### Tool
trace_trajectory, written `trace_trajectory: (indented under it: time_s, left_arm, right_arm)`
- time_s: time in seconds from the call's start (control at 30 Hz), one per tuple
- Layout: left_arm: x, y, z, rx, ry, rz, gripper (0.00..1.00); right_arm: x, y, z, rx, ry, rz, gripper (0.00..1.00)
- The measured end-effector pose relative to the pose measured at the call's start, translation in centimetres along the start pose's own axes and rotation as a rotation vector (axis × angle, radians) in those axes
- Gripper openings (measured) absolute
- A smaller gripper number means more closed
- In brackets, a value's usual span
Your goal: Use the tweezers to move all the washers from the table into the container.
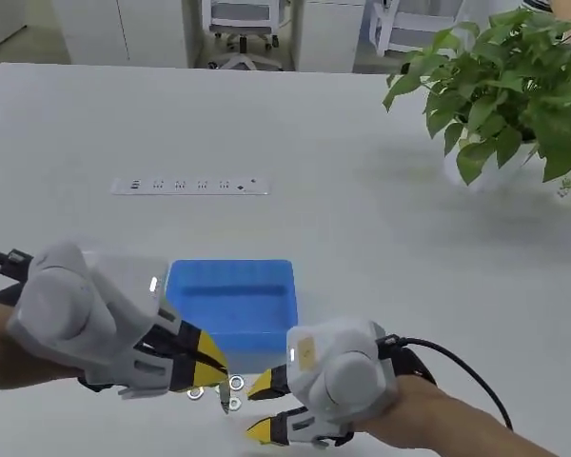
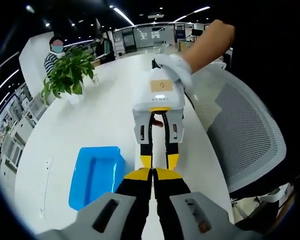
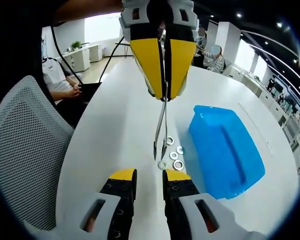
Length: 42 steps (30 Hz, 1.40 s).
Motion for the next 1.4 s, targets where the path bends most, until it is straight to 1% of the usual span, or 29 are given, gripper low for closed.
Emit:
trace_trajectory:
  time_s: [0.27, 0.53, 0.77, 1.0, 1.4]
  left_arm:
    - [0.2, 0.0, -0.3, -0.014, 0.009, 0.001, 0.05]
    - [0.4, 0.2, -0.7, -0.010, 0.016, 0.003, 0.05]
    - [0.6, 0.2, -0.7, -0.022, 0.008, 0.007, 0.05]
    - [0.8, 0.3, -0.6, -0.027, 0.008, 0.026, 0.05]
    - [1.4, 0.6, -0.6, -0.035, 0.001, 0.084, 0.05]
  right_arm:
    - [0.1, 0.3, 0.1, 0.002, 0.002, -0.010, 0.22]
    - [0.2, 0.6, 0.3, 0.005, 0.006, -0.018, 0.22]
    - [0.2, 0.6, 0.3, 0.001, 0.009, -0.019, 0.22]
    - [-0.4, 0.1, 0.2, -0.008, 0.013, -0.012, 0.22]
    - [-1.6, -1.6, -0.3, -0.059, 0.017, -0.025, 0.22]
Point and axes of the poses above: the centre of the closed fingertips' face, and the gripper's own axes: z roughly backward along the fingers, x roughly to its left, y roughly out of its underside, the point moved 6 cm from there along z, roughly backward along the fingers, and after that the axes turned 5 degrees about -x, right-handed, at the moved point
